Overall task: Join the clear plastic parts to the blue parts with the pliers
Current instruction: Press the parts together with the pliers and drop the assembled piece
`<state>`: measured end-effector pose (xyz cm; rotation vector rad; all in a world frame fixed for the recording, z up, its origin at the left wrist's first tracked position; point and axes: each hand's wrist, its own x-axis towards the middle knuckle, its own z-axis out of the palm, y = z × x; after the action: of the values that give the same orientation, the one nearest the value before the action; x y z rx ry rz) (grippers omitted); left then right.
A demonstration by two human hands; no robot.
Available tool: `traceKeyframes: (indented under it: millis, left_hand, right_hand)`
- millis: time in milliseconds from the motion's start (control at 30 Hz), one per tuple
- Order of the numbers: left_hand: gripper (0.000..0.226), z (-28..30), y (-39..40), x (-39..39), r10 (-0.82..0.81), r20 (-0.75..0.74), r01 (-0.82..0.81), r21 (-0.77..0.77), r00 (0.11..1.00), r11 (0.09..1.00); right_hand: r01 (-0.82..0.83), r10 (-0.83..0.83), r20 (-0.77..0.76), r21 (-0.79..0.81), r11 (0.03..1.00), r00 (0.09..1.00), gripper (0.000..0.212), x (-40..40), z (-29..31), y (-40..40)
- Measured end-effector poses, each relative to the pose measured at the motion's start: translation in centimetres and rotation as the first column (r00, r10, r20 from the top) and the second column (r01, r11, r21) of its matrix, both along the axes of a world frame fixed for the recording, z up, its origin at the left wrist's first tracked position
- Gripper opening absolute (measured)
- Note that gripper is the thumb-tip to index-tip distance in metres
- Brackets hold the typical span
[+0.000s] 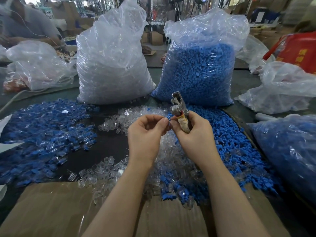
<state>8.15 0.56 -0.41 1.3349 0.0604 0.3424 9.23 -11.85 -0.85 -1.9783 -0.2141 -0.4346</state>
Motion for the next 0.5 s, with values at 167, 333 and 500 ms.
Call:
traceKeyframes:
  millis: [167,333,500]
  left_hand:
    - [0.005,-0.10,-0.06,-0.12,0.040,0.035,-0.042,0.063,0.999,0.997]
    - [0.005,-0.14,-0.11,-0.22,0.049,0.064,-0.055,0.099,0.997,0.994]
    - [0.007,-0.10,-0.11,-0.28,0.053,0.104,-0.067,0.138,0.993,0.988]
  right_hand:
    - [-0.004,0.004,0.000,0.009,1.000,1.000,0.014,-0.06,0.08,0.11]
    - [-0.010,0.010,-0.014,0.050,0.999,1.000,0.014,-0.12,0.02,0.18]
    - [-0.018,0.022,-0.044,0.080,0.997,0.999,0.013,-0.26,0.26,0.21]
